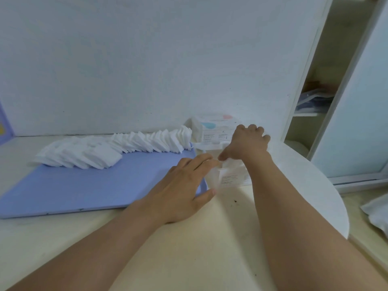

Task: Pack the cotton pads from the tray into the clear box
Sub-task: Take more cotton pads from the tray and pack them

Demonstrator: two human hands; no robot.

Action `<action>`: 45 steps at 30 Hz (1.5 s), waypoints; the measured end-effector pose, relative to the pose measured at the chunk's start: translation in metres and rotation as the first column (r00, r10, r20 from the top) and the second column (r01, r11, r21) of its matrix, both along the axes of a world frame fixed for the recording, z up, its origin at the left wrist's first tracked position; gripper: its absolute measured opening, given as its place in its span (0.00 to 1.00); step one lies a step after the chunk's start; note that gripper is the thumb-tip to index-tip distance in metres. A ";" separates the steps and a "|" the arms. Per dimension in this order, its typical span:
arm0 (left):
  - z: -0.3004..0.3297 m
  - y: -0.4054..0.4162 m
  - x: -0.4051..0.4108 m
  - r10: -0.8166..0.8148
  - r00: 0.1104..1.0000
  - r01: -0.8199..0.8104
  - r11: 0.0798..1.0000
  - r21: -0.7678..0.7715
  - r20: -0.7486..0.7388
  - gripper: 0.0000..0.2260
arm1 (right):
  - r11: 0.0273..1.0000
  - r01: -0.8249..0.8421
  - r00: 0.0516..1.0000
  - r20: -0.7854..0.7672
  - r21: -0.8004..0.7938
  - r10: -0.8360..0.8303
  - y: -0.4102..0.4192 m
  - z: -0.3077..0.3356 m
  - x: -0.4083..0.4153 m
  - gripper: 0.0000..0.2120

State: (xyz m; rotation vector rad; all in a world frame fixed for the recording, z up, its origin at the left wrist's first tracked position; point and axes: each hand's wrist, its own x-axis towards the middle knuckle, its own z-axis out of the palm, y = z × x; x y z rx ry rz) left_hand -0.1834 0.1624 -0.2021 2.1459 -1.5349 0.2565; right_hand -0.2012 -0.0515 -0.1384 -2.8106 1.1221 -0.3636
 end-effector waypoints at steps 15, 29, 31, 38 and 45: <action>0.024 0.007 0.009 -0.105 0.895 -0.165 0.825 -0.540 -0.434 0.13 | 0.885 -0.459 0.703 0.574 -0.086 0.420 0.058 0.022 -0.007 0.34; 0.032 0.156 0.111 0.685 0.603 -0.767 0.639 -0.059 -0.410 0.24 | 0.610 -0.761 0.622 0.520 0.223 0.586 0.197 -0.033 0.037 0.26; 0.033 0.163 0.114 0.680 0.587 -0.772 0.633 -0.053 -0.439 0.24 | 0.648 -0.744 0.644 0.436 0.165 0.629 0.217 -0.033 0.059 0.31; 0.024 0.173 0.119 0.672 0.553 -0.764 0.645 0.023 -0.492 0.24 | 0.769 -0.639 0.749 0.232 0.006 0.621 0.251 -0.043 0.115 0.20; 0.024 0.173 0.119 0.720 0.537 -0.779 0.623 0.068 -0.440 0.13 | 0.732 -0.654 0.715 0.161 -0.189 0.680 0.240 -0.040 0.119 0.11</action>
